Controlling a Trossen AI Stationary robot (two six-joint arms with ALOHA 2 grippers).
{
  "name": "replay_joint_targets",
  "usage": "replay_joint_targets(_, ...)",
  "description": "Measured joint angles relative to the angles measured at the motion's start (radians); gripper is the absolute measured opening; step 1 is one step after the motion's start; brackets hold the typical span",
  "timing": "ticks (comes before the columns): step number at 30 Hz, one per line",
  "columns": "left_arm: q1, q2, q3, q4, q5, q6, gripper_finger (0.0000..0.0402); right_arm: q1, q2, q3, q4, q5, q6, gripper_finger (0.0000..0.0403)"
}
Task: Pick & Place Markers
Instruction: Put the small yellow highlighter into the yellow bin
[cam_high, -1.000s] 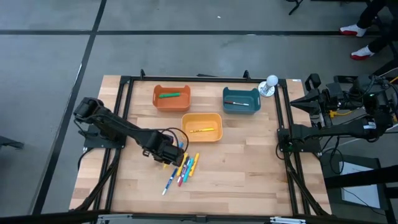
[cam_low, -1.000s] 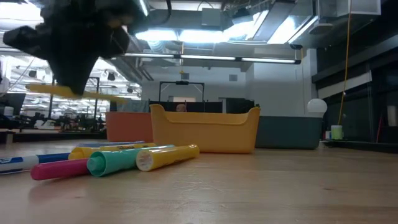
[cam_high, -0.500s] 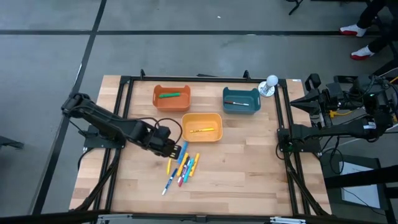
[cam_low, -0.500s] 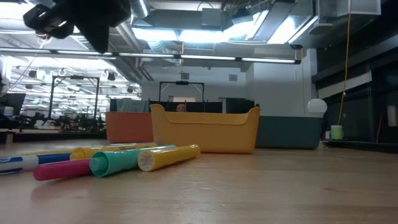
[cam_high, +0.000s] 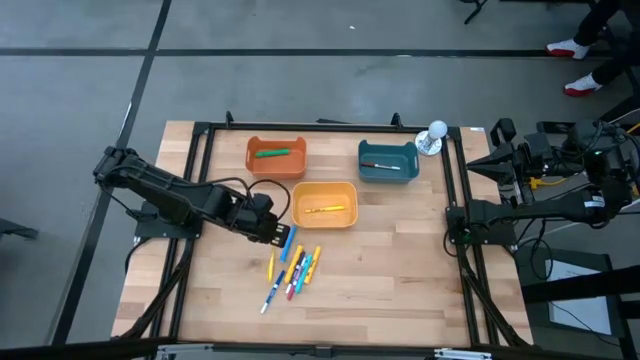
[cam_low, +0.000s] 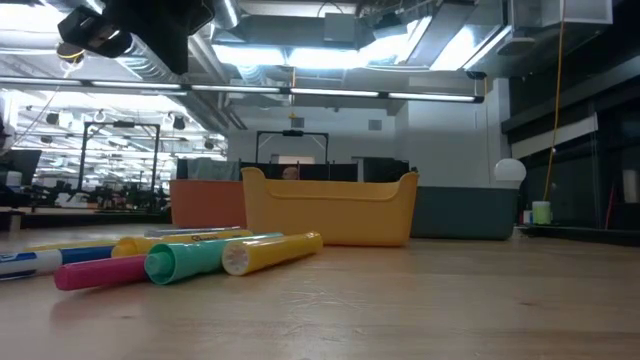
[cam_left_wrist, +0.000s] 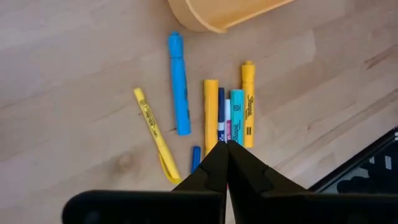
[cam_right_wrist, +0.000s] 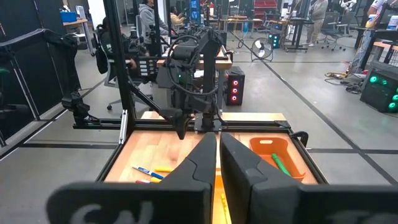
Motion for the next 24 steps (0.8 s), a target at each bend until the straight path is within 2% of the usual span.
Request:
replay_joint_targets(12, -0.001, 0.0, 0.0, 0.001, 0.018, -0.058, 0.0022, 0.0, 0.0, 0.0, 0.0, 0.0, 0.0, 0.0023)
replay_joint_targets(16, -0.001, 0.002, 0.0, 0.001, 0.035, -0.092, 0.0056, 0.0, 0.0, 0.0, 0.0, 0.0, 0.0, 0.0023)
replay_joint_targets(24, -0.001, 0.045, 0.0, -0.001, 0.117, -0.202, 0.0153, 0.0, 0.0, 0.0, 0.0, 0.0, 0.0, 0.0023)
